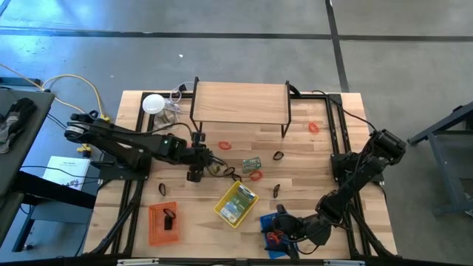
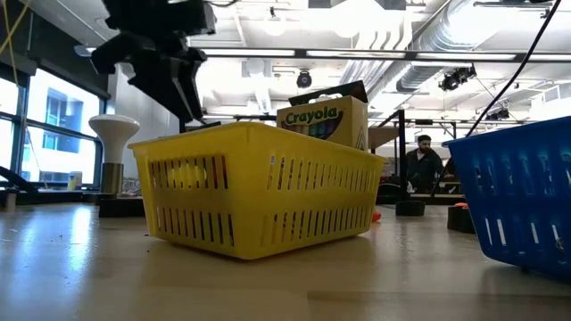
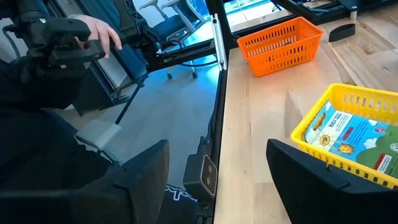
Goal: Pick & Place Office Desk Supplies
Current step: Put the left yellow crayon box into the yellow box
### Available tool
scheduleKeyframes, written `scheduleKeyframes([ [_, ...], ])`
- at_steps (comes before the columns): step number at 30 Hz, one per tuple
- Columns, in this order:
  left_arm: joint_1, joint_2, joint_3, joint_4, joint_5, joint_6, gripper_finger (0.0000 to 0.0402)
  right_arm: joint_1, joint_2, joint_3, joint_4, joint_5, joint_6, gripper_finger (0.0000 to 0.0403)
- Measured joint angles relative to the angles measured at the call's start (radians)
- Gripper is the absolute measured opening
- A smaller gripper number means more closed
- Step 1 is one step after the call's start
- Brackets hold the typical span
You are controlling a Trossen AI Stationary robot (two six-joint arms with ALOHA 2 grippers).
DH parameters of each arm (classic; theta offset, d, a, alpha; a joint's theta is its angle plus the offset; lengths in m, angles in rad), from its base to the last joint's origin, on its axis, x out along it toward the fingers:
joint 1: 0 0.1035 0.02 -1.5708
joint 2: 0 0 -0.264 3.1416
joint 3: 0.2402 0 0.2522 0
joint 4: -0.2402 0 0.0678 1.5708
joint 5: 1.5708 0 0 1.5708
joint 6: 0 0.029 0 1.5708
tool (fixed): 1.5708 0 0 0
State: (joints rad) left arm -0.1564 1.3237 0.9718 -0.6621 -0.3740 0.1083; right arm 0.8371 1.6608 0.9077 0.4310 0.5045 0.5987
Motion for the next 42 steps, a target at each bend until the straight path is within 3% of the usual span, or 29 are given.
scheduleKeyframes([
  [24,0.066,0.084,0.001,0.083,0.003,0.064,0.0134,0.0,0.0,0.0,-0.022,-0.002,0.007,0.0256],
  [28,0.066,0.086,0.001,0.083,0.003,0.064,0.0104,0.0,0.0,0.0,-0.022,-0.002,0.007,0.0256],
  [35,0.065,0.086,0.001,0.077,0.002,0.079,0.0009,0.001,0.0,0.0,-0.024,-0.002,0.011,0.0256],
  [38,0.05,0.086,0.001,0.077,-0.01,0.079,0.0003,0.001,0.0,0.0,-0.024,-0.002,0.011,0.0256],
  [42,-0.011,0.078,0.011,0.073,-0.1,0.079,0.0001,0.001,0.0,0.0,-0.025,-0.002,0.011,0.0256],
])
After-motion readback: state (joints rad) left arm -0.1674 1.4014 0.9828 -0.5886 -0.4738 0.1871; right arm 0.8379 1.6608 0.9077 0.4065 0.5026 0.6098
